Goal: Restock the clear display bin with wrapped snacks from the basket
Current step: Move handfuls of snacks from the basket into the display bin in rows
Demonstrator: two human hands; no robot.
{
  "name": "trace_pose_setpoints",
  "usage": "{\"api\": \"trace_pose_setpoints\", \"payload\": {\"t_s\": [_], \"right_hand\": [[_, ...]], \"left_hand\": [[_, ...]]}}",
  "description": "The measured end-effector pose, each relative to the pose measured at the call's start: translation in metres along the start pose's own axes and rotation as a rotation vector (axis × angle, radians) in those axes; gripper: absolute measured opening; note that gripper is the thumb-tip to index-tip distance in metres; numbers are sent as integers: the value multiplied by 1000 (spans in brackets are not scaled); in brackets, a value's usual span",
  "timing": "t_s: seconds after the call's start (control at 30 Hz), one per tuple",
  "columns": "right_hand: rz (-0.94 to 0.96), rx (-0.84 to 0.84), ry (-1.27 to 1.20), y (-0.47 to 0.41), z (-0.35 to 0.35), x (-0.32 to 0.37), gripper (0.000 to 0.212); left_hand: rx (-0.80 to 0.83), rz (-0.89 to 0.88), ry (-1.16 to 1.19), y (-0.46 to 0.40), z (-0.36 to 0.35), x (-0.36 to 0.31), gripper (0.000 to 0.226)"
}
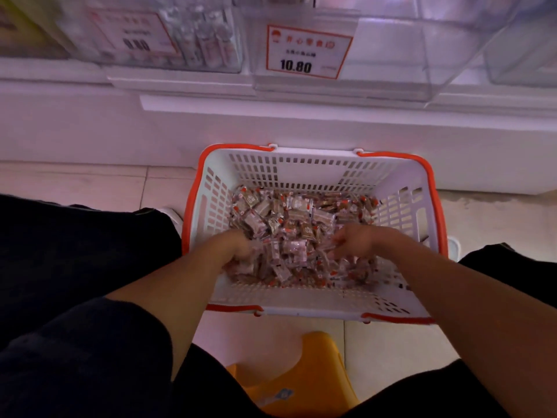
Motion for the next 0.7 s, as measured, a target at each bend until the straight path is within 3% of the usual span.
{"api": "trace_pose_setpoints", "payload": {"t_s": [0.1, 0.2, 0.3, 0.47, 0.6, 0.7], "right_hand": [[155, -38, -113, 34, 26, 39, 19], [274, 86, -526, 89, 54, 73, 18], [415, 112, -677, 151, 87, 90, 38], [744, -40, -833, 222, 115, 121, 35], [941, -257, -957, 232, 120, 143, 31], [977, -346, -999, 231, 124, 144, 25]], "left_hand": [[71, -287, 140, 28, 30, -31, 8], [157, -561, 249, 88, 63, -67, 18], [174, -759, 286, 151, 90, -88, 26], [358, -888, 695, 222, 108, -108, 39], [267, -968, 821, 238, 112, -125, 36], [303, -1019, 895, 244, 114, -133, 26]]}}
Point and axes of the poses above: each hand's wrist, its own y-axis away from the middle knuckle, its own z-axis out of the back of the hand, x = y × z, the point moved 5 cm from there along -y, towards the middle knuckle, and after that the axes turned 4 degrees about x, right-handed, at the moved point
